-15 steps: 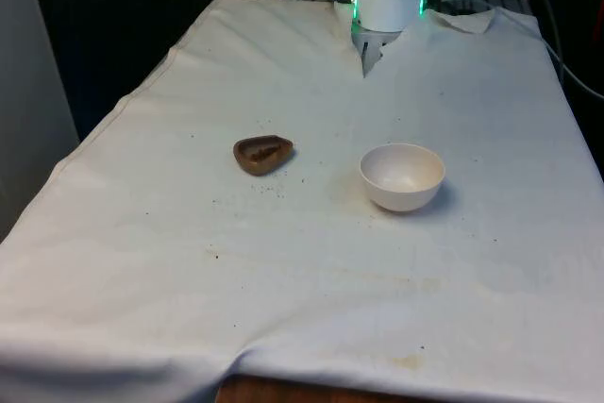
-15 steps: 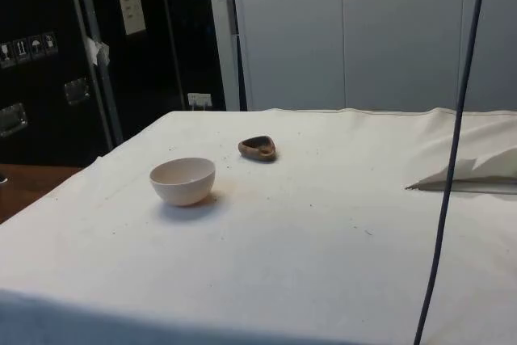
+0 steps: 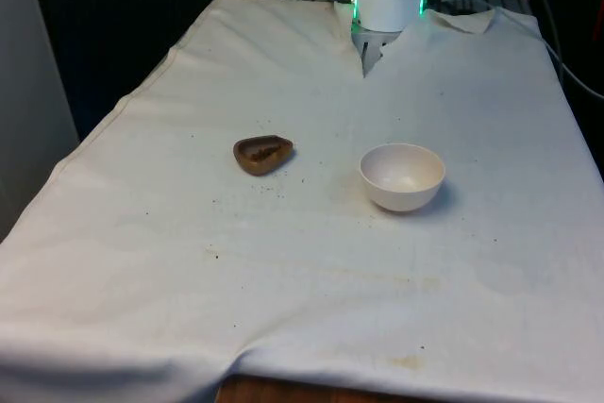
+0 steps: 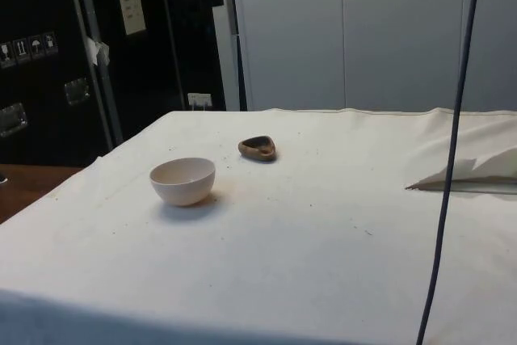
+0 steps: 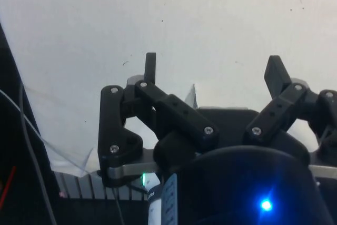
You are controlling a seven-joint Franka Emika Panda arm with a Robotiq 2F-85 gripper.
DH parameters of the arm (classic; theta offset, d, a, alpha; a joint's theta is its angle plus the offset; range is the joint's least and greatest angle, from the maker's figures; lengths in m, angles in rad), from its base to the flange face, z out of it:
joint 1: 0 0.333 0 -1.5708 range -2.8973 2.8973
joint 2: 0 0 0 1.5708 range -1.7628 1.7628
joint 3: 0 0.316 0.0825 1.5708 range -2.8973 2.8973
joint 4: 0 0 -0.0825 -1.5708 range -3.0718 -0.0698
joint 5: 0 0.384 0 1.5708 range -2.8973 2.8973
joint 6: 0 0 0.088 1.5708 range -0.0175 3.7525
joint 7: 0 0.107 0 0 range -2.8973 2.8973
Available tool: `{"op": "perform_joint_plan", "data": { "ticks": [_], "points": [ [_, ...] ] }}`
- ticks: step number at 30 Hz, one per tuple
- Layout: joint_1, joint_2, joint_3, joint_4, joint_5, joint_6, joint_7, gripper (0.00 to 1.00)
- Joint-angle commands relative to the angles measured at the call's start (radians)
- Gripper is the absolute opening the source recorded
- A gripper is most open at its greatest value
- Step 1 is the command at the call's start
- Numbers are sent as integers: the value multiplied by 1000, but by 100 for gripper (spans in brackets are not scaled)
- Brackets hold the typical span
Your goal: Pour the coffee beans from the cup into the bowl.
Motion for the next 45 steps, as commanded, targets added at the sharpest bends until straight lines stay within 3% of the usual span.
{"op": "perform_joint_plan", "data": {
  "ticks": [1, 2, 9, 12, 13, 19, 37, 40, 45],
  "points": [
    [-4, -21, -3, -32, 0, 31, -12, 100],
    [-2, -4, -1, -8, 0, 6, -5, 100],
    [-16, -59, -8, -121, 1, 105, -44, 100],
    [-18, -71, -12, -154, 2, 136, -56, 100],
    [-17, -64, -11, -142, 0, 117, -50, 100],
    [-23, -83, -29, -221, 0, 194, -98, 100],
    [-40, -39, -110, -273, 5, 264, -256, 100],
    [-38, -31, -120, -272, 0, 265, -267, 100],
    [-43, -25, -137, -289, 1, 315, -310, 100]
  ]
}}
